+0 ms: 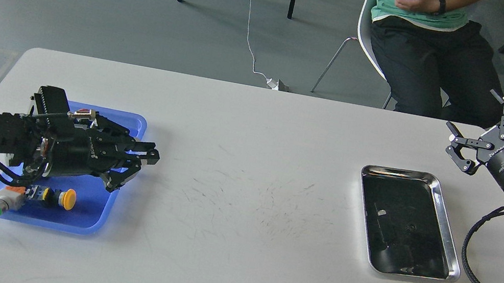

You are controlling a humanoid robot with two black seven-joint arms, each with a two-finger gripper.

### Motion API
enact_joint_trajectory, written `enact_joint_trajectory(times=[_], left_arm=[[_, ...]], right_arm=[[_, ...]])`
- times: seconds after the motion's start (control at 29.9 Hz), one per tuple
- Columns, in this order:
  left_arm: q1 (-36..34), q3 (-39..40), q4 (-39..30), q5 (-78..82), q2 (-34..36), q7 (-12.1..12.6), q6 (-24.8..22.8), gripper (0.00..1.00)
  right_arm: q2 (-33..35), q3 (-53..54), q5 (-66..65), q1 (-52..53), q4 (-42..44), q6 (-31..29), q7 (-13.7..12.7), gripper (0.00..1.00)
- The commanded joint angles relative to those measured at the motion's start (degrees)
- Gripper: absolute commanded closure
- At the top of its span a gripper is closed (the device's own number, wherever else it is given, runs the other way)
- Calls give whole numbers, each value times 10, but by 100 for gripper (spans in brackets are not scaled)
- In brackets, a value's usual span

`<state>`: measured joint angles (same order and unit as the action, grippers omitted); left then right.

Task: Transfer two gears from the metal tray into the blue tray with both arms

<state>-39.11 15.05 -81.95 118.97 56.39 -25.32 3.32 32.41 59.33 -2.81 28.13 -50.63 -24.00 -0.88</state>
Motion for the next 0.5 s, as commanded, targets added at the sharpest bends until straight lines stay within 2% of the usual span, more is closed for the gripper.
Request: enact_joint_trajectory(times=[0.0, 0.2, 0.47], left_arm=[[8, -9, 17, -32, 27, -17, 27, 91], [46, -15, 126, -39, 2, -27, 89, 91], [62, -15, 264, -39, -75, -27, 118, 91]], right_arm=[[-1, 0, 0, 0, 0, 0, 0, 6], [-1, 0, 0, 0, 0, 1, 0, 6], [-1, 0, 0, 0, 0, 1, 0, 6]])
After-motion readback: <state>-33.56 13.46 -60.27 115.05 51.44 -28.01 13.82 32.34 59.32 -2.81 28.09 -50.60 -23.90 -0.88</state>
